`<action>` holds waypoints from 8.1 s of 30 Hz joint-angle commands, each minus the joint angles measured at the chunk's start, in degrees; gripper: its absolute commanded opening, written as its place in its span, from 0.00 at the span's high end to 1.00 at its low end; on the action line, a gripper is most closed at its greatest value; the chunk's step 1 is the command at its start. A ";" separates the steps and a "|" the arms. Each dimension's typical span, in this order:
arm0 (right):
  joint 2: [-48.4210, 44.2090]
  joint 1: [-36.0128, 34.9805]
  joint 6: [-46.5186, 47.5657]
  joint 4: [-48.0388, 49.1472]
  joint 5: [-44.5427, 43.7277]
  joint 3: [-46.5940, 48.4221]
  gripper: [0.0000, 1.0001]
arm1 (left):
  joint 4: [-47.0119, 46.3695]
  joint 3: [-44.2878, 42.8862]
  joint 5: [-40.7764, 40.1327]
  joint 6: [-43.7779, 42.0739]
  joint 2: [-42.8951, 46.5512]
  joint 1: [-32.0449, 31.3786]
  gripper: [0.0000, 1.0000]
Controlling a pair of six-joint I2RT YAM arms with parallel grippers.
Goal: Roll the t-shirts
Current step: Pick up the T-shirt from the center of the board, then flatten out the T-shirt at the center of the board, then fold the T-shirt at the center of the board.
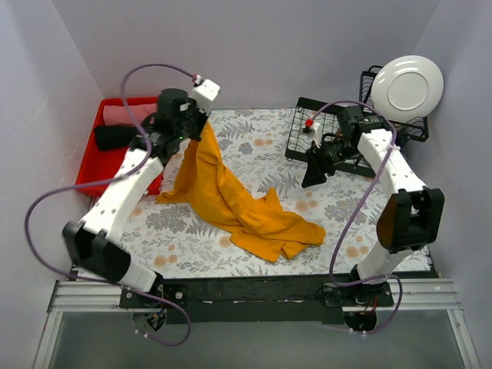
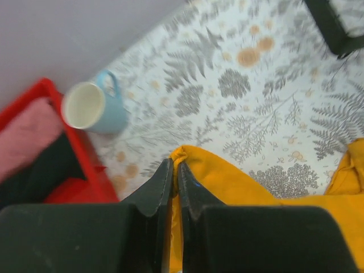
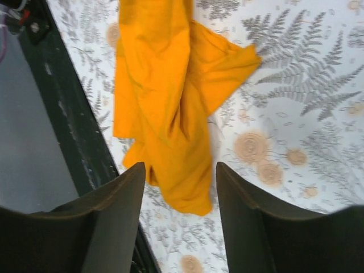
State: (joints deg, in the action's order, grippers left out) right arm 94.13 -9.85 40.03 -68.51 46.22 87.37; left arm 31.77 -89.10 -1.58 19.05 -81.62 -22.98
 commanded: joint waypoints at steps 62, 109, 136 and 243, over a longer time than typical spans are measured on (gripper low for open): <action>-22.13 -45.44 24.67 41.63 -25.11 -46.43 0.99 | 2.86 -4.58 -3.60 7.14 -18.32 1.45 1.00; -23.89 2.73 -11.73 42.86 -39.01 34.25 0.99 | -0.04 -22.71 -10.46 -2.53 8.22 6.72 1.00; -39.20 16.70 -22.63 37.30 -20.82 35.10 0.99 | 4.89 -26.66 -4.91 -5.86 20.10 6.72 1.00; -45.88 8.27 -8.13 13.58 -11.33 -30.16 0.99 | -13.32 16.69 29.79 -85.58 -15.41 20.69 1.00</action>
State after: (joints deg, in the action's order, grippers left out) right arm 48.47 -0.12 31.38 -54.13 32.32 54.96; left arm 21.23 -68.42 25.15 -62.83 -96.60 -3.46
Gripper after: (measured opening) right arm 0.024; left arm 0.028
